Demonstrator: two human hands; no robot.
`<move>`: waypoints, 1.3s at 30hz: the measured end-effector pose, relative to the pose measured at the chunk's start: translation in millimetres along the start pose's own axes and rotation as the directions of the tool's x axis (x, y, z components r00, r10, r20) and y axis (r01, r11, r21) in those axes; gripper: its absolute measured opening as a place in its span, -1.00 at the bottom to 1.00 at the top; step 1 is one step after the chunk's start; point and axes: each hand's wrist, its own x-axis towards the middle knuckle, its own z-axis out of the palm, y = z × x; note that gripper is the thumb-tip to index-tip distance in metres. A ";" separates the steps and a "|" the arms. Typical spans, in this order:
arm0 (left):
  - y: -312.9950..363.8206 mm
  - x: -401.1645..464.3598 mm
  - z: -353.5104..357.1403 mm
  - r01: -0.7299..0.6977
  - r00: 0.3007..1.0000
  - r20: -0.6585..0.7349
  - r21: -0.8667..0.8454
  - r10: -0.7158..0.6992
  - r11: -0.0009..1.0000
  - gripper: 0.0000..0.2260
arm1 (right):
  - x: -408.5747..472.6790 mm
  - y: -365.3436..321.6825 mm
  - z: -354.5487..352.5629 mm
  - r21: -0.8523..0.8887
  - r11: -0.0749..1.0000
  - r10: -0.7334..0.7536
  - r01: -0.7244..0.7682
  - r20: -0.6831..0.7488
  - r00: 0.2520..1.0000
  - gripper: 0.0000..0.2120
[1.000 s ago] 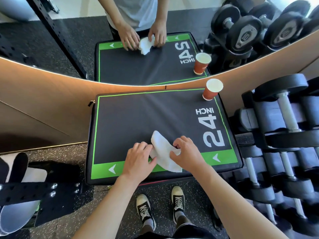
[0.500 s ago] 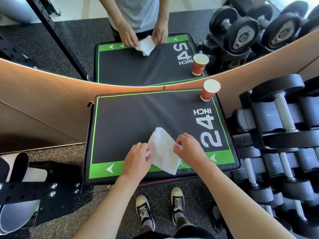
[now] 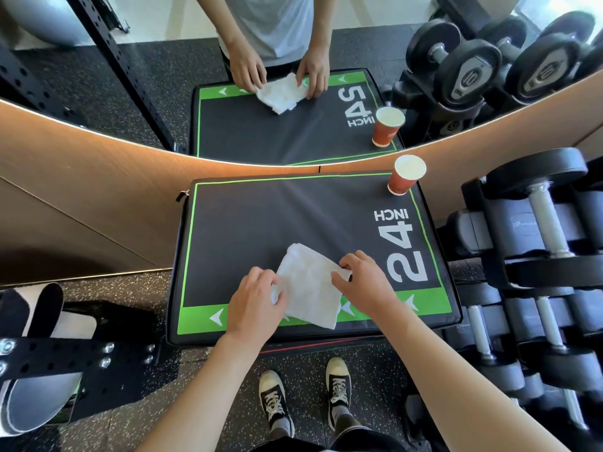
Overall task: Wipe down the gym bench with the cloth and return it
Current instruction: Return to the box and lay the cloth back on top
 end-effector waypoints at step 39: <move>-22.9 60.6 -14.3 0.199 0.973 -0.085 -0.169 -0.216 0.965 -0.54 | 58.0 -61.1 13.9 0.112 0.993 0.029 -0.023 -0.058 0.998 -0.57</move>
